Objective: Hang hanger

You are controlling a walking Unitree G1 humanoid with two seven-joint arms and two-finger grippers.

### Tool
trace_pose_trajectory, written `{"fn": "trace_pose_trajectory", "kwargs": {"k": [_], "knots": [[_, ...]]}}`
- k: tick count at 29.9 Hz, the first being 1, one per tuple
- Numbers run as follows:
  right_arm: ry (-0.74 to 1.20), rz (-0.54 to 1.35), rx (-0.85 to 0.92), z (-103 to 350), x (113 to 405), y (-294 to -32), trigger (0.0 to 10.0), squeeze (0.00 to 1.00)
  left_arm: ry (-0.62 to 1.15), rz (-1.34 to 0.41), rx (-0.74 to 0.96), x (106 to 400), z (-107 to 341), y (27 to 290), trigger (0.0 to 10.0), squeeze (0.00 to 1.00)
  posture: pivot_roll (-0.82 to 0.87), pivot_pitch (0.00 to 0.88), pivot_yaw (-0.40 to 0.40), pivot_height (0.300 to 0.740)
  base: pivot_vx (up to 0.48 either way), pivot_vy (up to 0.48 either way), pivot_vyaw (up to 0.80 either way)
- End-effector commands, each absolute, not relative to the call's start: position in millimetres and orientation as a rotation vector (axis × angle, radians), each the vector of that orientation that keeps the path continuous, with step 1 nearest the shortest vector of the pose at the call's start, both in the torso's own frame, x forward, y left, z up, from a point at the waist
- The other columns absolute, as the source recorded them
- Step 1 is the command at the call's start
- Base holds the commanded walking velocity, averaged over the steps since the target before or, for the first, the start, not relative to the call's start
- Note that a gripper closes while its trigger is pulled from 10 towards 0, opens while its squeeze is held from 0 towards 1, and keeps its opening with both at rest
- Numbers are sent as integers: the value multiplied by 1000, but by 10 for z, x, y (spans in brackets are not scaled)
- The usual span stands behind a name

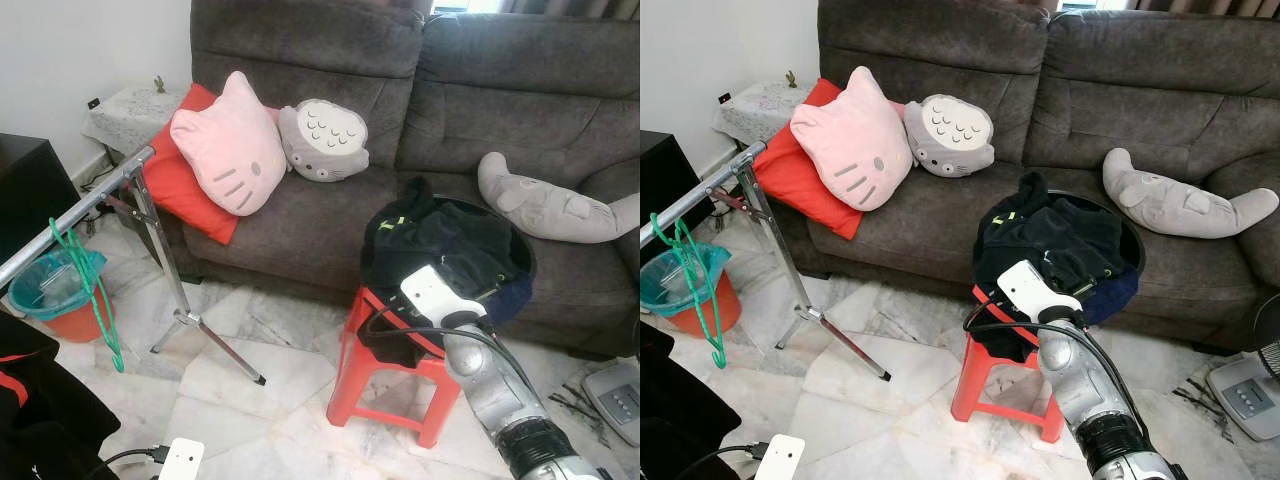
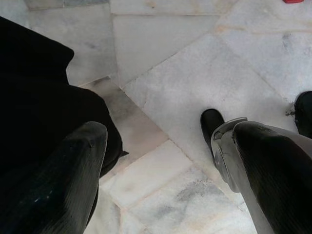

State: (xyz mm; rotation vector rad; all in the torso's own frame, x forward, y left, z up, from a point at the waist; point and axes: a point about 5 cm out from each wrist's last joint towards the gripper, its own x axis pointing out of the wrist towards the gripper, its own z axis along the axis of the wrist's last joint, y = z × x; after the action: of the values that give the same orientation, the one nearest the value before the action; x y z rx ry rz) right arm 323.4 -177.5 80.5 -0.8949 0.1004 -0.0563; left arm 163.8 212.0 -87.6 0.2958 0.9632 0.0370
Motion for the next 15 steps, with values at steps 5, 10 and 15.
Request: {"fn": "trace_pose_trajectory", "kwargs": {"k": [5, 10, 15], "knots": [[65, -72, -869, 872, 3231, -1755, 0, 0, 991, 34, 300, 1568, -908, 2122, 10000, 0, -1, 0, -42, 740, 0, 0, 0], [43, -89, -855, 907, 3216, -1758, 0, 0, 991, 34, 285, 1558, -912, 2120, 10000, 0, 0, 0, -41, 740, 0, 0, 0], [11, -127, -831, 960, 3199, -1759, 9804, 0, 991, 31, 288, 1558, -912, 2117, 10000, 0, 0, 0, -41, 740, 0, 0, 0]]}}
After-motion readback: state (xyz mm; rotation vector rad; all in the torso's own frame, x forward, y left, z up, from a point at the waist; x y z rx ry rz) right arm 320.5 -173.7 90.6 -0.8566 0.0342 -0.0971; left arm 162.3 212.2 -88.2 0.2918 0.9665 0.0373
